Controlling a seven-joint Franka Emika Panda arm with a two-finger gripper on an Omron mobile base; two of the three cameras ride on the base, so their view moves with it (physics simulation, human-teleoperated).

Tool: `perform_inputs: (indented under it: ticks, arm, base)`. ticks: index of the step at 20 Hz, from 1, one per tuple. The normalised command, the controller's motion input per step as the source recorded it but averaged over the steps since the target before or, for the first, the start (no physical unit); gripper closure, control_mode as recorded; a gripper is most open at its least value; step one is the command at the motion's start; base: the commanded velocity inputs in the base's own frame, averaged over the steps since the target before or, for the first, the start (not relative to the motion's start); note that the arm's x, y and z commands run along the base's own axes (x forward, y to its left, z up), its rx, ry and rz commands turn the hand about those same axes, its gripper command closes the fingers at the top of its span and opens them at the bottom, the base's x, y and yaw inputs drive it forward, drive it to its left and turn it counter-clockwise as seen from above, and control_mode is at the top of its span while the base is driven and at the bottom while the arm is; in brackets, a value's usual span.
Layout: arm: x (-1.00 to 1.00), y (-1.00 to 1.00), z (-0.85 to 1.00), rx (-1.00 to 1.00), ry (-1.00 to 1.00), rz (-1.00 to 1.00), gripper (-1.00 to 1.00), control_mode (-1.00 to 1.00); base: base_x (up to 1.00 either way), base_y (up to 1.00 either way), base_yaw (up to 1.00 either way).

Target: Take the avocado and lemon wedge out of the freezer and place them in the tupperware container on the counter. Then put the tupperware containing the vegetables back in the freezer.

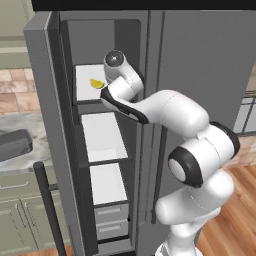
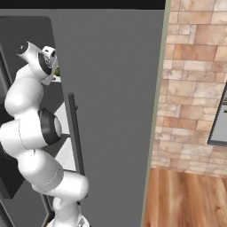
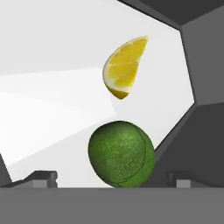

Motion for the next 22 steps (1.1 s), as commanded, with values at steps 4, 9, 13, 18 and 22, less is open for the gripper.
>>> perform_inputs:
  ticks: [4,9,13,18,22]
  arm:
    - [0.19,0.0,-0.16,-0.05,0.04,0.0,-1.0,-1.0]
    - [0.31,0.0,-0.09,-0.02,0.05,0.0,-1.0,-1.0]
    - [0.31,0.0,-0.08,0.0,0.05,0.0,-1.0,-1.0]
    - [0.23,0.0,-0.18,-0.01,0.06,0.0,-1.0,-1.0]
    - [0.03,0.0,-0.27,-0.02,0.06,0.0,1.0,-1.0]
  base:
    - [0.0,0.0,0.0]
    - [0.0,0.0,0.0]
    - [0.0,0.0,0.0]
    - [0.0,0.0,0.0]
    - [0.0,0.0,0.0]
